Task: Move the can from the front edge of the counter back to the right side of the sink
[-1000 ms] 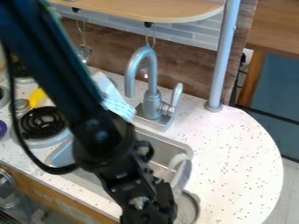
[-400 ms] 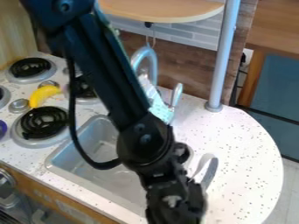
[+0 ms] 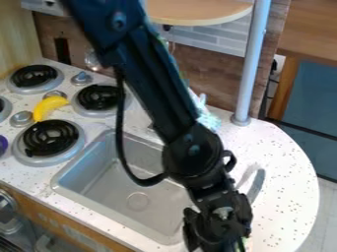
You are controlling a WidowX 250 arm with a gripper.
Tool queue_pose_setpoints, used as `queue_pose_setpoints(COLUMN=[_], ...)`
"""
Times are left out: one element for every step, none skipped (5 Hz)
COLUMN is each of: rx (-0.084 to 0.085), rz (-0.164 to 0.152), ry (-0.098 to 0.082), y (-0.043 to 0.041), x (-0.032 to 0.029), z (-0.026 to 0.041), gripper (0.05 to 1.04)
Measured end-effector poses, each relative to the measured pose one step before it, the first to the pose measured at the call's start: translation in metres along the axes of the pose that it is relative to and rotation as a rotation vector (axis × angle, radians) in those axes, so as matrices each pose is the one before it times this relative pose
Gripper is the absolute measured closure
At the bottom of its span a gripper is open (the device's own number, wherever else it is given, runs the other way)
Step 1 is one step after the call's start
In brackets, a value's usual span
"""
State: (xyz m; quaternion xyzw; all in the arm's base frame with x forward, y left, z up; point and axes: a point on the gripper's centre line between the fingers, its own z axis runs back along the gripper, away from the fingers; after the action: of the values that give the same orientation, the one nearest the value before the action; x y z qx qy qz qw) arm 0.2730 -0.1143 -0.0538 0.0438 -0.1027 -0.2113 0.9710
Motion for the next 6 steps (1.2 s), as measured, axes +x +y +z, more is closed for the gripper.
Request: queue_pose_setpoints(rx=[-0.0034, -0.0046, -0.0226, -0.0341, -0.0311, -0.0126], rz=[0.0047, 0.0044, 0.0451, 0.0519, 0.0300, 0.0308], ry=[0.0254, 0.0022, 0.0078, 0.0016, 0.0030, -0.0036], y=[0.00110, -0.00116, 0.01082, 0.00946, 0.00383, 0.00715], x=[0.01456, 0.01476, 0.01023, 0.00679, 0.01049, 0.00783], z=[-0.01326, -0.00423, -0.00282, -0.00345, -0.00223, -0.00157], gripper=[0.083, 0.083, 0.083, 0.083, 0.083, 0.083])
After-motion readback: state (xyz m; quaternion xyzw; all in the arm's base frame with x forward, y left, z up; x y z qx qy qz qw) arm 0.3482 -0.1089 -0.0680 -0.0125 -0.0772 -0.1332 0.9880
